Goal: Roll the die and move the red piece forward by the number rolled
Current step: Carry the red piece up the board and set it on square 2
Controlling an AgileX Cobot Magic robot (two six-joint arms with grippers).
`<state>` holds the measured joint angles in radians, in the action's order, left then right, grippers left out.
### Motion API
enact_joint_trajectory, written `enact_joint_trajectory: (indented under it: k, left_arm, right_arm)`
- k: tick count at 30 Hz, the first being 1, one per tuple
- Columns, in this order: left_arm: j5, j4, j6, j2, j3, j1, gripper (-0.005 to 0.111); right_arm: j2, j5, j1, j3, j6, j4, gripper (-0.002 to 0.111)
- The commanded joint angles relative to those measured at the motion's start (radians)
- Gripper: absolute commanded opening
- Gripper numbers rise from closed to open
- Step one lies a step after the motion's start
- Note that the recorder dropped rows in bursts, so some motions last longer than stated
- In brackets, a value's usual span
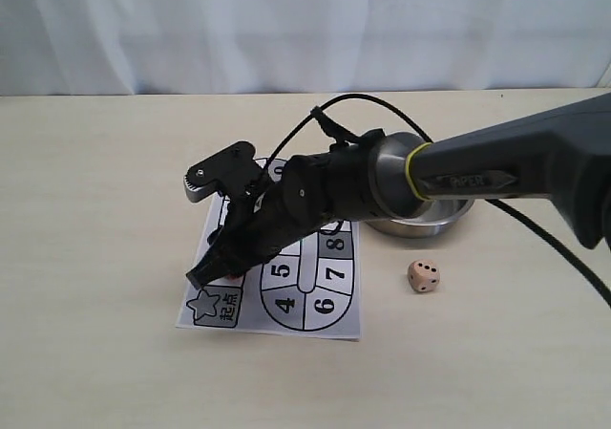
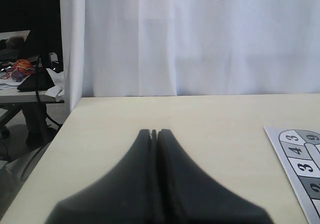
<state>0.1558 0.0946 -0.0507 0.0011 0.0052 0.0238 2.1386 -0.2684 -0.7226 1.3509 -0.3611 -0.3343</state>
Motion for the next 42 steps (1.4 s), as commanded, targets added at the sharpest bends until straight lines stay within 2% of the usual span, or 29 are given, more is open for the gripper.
enact_joint_trajectory:
  k: [1,8,16,20,29,42]
  left_arm:
    - [-0.012,-0.001,-0.002,-0.001,-0.005,0.0,0.0]
    - [-0.012,-0.001,-0.002,-0.001,-0.005,0.0,0.0]
    - [-0.012,-0.001,-0.002,-0.001,-0.005,0.0,0.0]
    - [-0.012,-0.001,-0.002,-0.001,-0.005,0.0,0.0]
    - [-0.012,-0.001,-0.002,-0.001,-0.005,0.0,0.0]
    - [-0.012,-0.001,-0.002,-0.001,-0.005,0.0,0.0]
  right_arm:
    - [0.01,-0.02,-0.001,-0.002,-0.002,0.014,0.004]
    - [-0.038,0.148,0.0,0.018,-0.002,0.014,0.004]
    - [0.081,0.1,0.012,0.083,-0.019,0.014,0.004]
    - [0.069,0.072,0.034,0.083,-0.02,0.014,0.004]
    - [0.019,0.132,0.091,0.129,-0.002,0.013,0.004]
    - [0.185,0.055,0.096,0.22,0.007,0.007,0.006]
